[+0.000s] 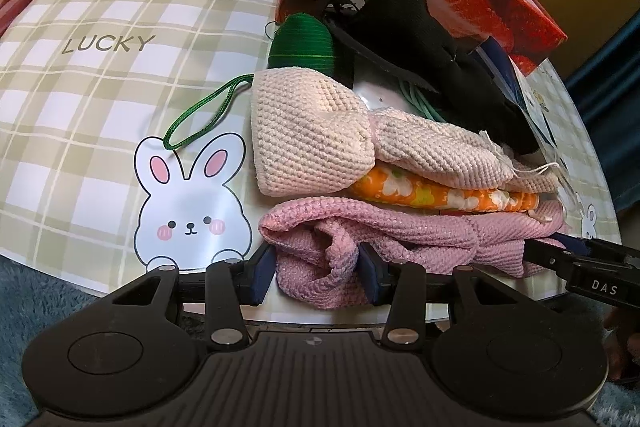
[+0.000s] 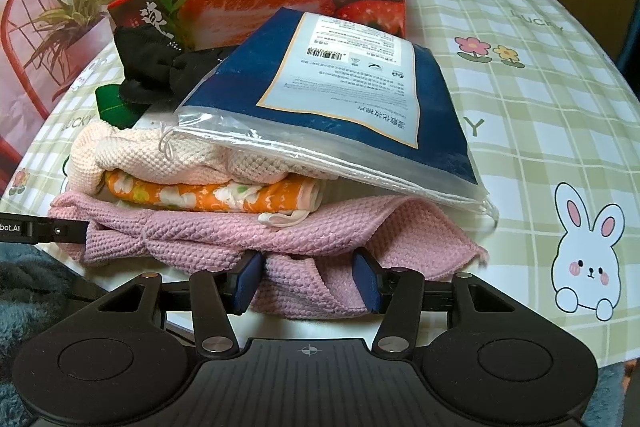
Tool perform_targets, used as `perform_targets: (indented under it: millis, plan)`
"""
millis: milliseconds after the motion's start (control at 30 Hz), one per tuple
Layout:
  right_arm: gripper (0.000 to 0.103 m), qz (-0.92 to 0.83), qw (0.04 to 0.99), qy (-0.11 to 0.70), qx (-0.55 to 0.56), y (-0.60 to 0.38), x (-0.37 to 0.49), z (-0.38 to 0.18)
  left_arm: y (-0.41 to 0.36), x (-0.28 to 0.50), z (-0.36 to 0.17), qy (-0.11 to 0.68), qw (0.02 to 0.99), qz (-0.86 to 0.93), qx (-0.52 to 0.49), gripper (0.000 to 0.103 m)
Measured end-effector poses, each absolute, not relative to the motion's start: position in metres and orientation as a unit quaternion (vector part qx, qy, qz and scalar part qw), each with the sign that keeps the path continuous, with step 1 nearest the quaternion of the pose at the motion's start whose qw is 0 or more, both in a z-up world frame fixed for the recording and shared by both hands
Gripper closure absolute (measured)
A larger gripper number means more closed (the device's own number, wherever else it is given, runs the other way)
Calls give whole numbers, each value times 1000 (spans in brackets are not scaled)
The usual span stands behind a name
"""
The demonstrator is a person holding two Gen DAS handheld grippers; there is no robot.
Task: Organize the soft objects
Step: 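Close both grippers on the pink waffle towel side by side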
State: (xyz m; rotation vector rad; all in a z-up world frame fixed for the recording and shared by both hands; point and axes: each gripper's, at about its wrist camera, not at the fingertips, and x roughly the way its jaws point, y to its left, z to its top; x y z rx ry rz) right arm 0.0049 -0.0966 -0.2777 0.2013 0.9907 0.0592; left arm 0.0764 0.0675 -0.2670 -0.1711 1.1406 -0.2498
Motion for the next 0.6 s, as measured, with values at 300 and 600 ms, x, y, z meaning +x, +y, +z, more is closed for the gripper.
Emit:
perform_targets:
  millis: [300, 600]
  plan:
    - [82, 60, 873, 475, 95, -90, 4, -277, 70, 72, -261, 524, 836, -128, -97, 89]
    - [95, 76, 886, 448, 97, -87, -5, -261, 72, 65, -242, 494, 855, -130, -91, 91]
